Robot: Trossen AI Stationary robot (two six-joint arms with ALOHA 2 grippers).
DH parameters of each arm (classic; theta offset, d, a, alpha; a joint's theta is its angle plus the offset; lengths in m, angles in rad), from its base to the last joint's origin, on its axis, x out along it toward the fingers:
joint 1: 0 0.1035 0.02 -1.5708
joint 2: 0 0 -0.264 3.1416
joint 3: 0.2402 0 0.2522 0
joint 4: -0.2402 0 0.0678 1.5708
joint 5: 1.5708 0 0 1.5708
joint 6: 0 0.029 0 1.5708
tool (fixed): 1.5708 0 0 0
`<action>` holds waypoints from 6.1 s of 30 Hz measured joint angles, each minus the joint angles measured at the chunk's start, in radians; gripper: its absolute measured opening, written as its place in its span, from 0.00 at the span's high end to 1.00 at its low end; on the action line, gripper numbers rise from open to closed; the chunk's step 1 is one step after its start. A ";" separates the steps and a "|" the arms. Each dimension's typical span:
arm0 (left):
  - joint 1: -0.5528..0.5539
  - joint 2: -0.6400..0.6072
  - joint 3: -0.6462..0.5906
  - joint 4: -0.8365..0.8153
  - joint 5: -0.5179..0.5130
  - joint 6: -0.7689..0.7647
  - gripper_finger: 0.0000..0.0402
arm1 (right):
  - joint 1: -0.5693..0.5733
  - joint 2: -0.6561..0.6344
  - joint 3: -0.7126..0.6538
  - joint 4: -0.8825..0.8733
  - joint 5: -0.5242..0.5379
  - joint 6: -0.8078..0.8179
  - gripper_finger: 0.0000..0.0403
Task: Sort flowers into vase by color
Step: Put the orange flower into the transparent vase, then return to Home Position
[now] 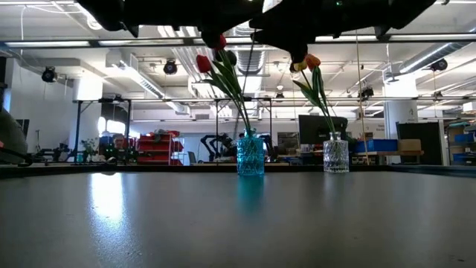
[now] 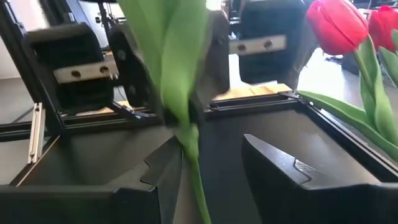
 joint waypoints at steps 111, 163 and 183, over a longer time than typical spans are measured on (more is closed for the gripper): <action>0.012 -0.336 -0.467 0.139 -0.200 -0.138 0.48 | -0.638 -0.325 -0.056 -0.445 0.577 -0.200 0.89; 0.012 -0.336 -0.467 0.129 -0.199 -0.112 0.48 | -0.654 -0.440 0.087 -0.886 0.540 -0.129 0.44; 0.028 -0.337 -0.579 0.223 -0.177 -0.110 0.95 | -0.566 -0.711 -0.196 -0.749 0.025 -0.136 0.89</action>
